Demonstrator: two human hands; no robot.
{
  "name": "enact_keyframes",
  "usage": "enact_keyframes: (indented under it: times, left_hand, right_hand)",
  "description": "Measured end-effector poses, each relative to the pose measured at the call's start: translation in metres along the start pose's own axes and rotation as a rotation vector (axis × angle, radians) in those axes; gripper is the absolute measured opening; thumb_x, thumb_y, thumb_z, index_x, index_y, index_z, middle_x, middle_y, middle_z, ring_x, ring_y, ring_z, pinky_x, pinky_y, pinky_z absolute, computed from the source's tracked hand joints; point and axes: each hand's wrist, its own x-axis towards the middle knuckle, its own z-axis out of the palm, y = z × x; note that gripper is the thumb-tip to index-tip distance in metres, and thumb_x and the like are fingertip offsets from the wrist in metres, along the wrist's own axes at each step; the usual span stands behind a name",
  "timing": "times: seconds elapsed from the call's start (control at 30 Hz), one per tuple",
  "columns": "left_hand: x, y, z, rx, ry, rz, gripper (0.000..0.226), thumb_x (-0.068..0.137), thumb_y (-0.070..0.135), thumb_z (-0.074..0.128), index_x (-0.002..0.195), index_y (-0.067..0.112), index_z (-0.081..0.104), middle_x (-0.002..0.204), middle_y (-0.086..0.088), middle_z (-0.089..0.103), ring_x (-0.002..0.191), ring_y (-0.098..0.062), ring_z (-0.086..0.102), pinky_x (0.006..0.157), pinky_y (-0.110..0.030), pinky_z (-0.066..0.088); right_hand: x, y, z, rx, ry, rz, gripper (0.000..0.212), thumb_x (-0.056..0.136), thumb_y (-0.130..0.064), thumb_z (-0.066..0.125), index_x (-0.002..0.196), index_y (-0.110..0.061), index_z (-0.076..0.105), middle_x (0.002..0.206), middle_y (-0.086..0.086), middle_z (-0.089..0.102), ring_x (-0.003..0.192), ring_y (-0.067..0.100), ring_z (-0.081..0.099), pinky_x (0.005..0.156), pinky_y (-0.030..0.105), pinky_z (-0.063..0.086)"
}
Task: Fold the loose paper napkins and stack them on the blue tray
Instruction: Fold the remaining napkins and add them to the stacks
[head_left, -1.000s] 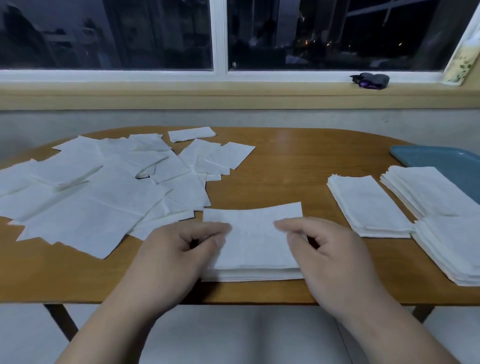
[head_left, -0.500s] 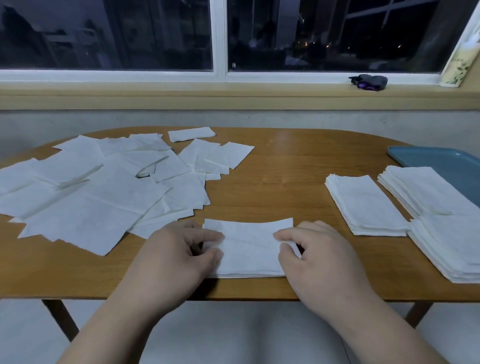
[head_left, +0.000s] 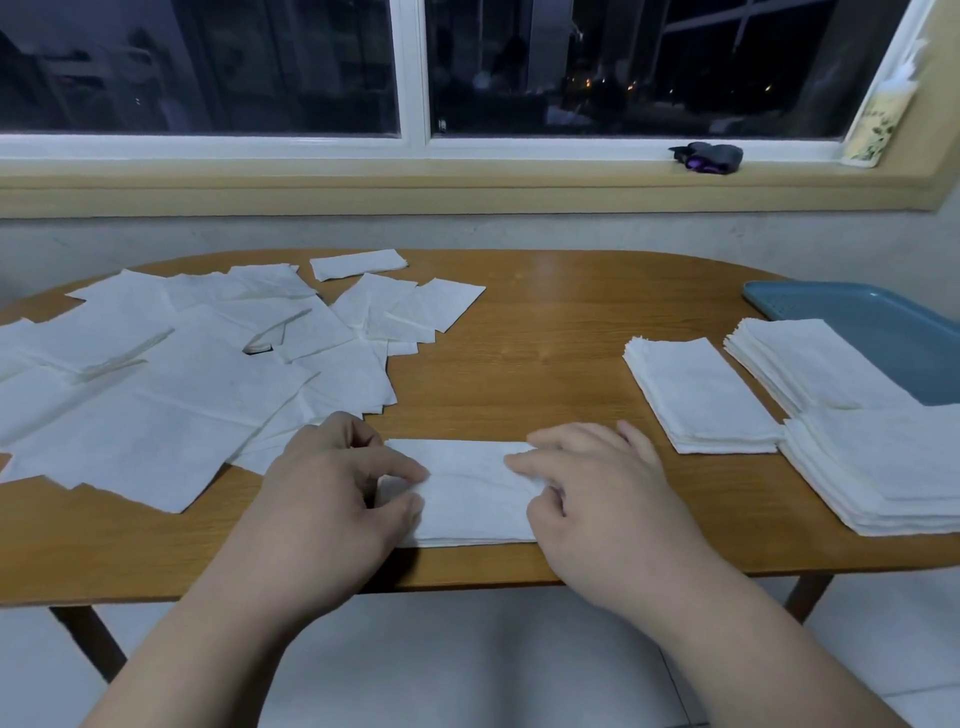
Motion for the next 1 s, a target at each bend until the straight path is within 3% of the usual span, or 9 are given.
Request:
enact_keyframes:
  times: [0.1, 0.2, 0.33, 0.43, 0.5, 0.63, 0.8, 0.9, 1.0]
  left_hand:
    - [-0.002, 0.003, 0.005, 0.037, 0.029, 0.068, 0.021, 0.083, 0.027, 0.072, 0.081, 0.048, 0.071, 0.098, 0.028, 0.048, 0.095, -0.002, 0.049, 0.079, -0.023, 0.040]
    - [-0.011, 0.014, 0.017, 0.118, 0.045, 0.183, 0.012, 0.088, 0.040, 0.064, 0.088, 0.045, 0.074, 0.094, 0.028, 0.054, 0.099, -0.003, 0.047, 0.087, -0.030, 0.043]
    - [-0.019, 0.034, 0.036, 0.221, 0.028, 0.262, 0.033, 0.084, 0.062, 0.042, 0.091, 0.046, 0.071, 0.095, 0.029, 0.056, 0.095, -0.008, 0.046, 0.081, -0.031, 0.036]
    - [-0.021, 0.049, 0.047, 0.263, 0.003, 0.277, 0.034, 0.083, 0.061, 0.037, 0.087, 0.044, 0.066, 0.100, 0.032, 0.055, 0.096, -0.006, 0.043, 0.081, -0.032, 0.033]
    - [-0.021, 0.055, 0.051, 0.229, -0.040, 0.281, 0.032, 0.082, 0.057, 0.036, 0.088, 0.043, 0.063, 0.105, 0.035, 0.054, 0.098, -0.006, 0.045, 0.084, -0.035, 0.039]
    - [-0.023, 0.063, 0.054, 0.115, -0.125, 0.292, 0.029, 0.082, 0.049, 0.043, 0.108, 0.052, 0.057, 0.109, 0.047, 0.049, 0.105, -0.002, 0.047, 0.092, -0.035, 0.044]
    - [-0.025, 0.072, 0.056, 0.040, -0.249, 0.336, 0.034, 0.081, 0.040, 0.053, 0.110, 0.052, 0.067, 0.123, 0.045, 0.050, 0.122, 0.006, 0.039, 0.105, -0.031, 0.036]
    - [-0.026, 0.076, 0.058, 0.015, -0.327, 0.363, 0.036, 0.079, 0.039, 0.056, 0.110, 0.055, 0.066, 0.128, 0.046, 0.047, 0.121, 0.004, 0.039, 0.105, -0.033, 0.035]
    - [-0.025, 0.078, 0.059, -0.014, -0.392, 0.395, 0.037, 0.080, 0.038, 0.061, 0.100, 0.069, 0.060, 0.129, 0.048, 0.045, 0.121, 0.000, 0.039, 0.103, -0.027, 0.035]
  right_hand:
    - [-0.007, 0.001, -0.004, -0.019, -0.009, 0.026, 0.056, 0.084, -0.038, 0.025, 0.130, -0.044, 0.056, 0.125, -0.028, 0.041, 0.127, -0.001, 0.031, 0.123, 0.042, -0.002]
    - [-0.022, 0.008, -0.009, -0.061, 0.009, 0.064, 0.055, 0.082, -0.044, 0.024, 0.127, -0.042, 0.055, 0.117, -0.024, 0.041, 0.122, 0.003, 0.035, 0.123, 0.044, 0.002]
    - [-0.049, 0.018, -0.007, -0.120, 0.135, 0.108, 0.041, 0.081, -0.047, 0.033, 0.101, -0.036, 0.067, 0.095, -0.014, 0.050, 0.100, 0.016, 0.052, 0.113, 0.054, 0.023]
    - [-0.065, 0.023, -0.013, -0.184, 0.180, 0.127, 0.033, 0.081, -0.052, 0.040, 0.088, -0.036, 0.068, 0.083, -0.012, 0.049, 0.086, 0.016, 0.053, 0.102, 0.045, 0.026]
    - [-0.075, 0.023, -0.025, -0.170, 0.089, 0.131, 0.036, 0.086, -0.057, 0.039, 0.101, -0.037, 0.065, 0.092, -0.015, 0.047, 0.095, 0.013, 0.047, 0.097, 0.035, 0.026]
    - [-0.098, 0.042, -0.050, 0.029, -0.053, 0.147, 0.041, 0.093, -0.064, 0.037, 0.130, -0.047, 0.046, 0.108, -0.024, 0.038, 0.108, -0.002, 0.035, 0.094, 0.021, 0.037]
    - [-0.111, 0.065, -0.055, 0.354, -0.193, 0.194, 0.047, 0.090, -0.068, 0.045, 0.135, -0.069, 0.033, 0.100, -0.026, 0.057, 0.083, -0.004, 0.056, 0.083, 0.020, 0.048]
    - [-0.106, 0.069, -0.044, 0.601, -0.163, 0.213, 0.043, 0.091, -0.057, 0.055, 0.128, -0.071, 0.039, 0.083, -0.025, 0.055, 0.069, 0.000, 0.055, 0.075, 0.023, 0.048]
    - [-0.100, 0.064, -0.038, 0.824, -0.077, 0.302, 0.039, 0.092, -0.030, 0.066, 0.124, -0.052, 0.058, 0.089, -0.022, 0.071, 0.072, -0.001, 0.066, 0.070, 0.021, 0.051]
